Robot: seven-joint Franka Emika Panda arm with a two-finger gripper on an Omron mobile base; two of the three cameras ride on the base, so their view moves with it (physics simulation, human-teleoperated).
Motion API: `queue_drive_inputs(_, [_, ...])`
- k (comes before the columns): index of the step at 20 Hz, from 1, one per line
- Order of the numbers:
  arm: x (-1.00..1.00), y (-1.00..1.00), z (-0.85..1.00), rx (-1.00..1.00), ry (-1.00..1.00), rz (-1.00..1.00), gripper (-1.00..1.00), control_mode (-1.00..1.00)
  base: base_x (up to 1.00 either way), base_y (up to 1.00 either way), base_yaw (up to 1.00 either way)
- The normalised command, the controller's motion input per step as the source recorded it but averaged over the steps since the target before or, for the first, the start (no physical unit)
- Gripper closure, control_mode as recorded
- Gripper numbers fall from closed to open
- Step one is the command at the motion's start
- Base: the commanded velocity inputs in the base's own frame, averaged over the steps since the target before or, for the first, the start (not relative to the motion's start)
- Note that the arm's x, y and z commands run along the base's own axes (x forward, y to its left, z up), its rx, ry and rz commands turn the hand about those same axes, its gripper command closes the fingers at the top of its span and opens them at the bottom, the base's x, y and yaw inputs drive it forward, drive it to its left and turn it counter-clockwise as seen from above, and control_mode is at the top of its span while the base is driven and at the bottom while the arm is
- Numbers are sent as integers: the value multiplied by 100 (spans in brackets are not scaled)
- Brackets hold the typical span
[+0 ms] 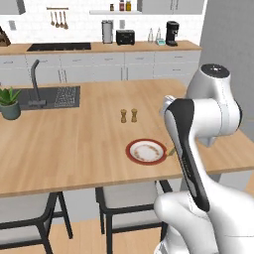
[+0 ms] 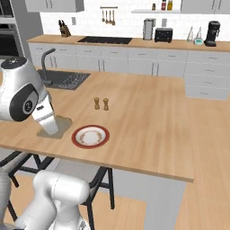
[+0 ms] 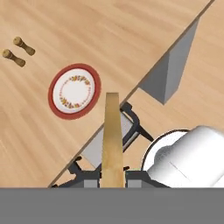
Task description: Start the toaster. Once the lever pops up, take the bread to the plate on the dining counter.
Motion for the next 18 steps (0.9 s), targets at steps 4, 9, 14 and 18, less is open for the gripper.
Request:
queue_drive_inputs(4, [61,-39,-33,11,-19,24,100,-100,0,0,0])
queue_drive_inputs(9, [80,-28,-44,4,-13,31,100,-100,0,0,0])
queue_drive_inputs(14, [80,-21,-54,0,-2,35,100,-100,0,0,0])
queue_drive_inputs(18, [66,-3,-63,0,0,41,100,-100,0,0,0])
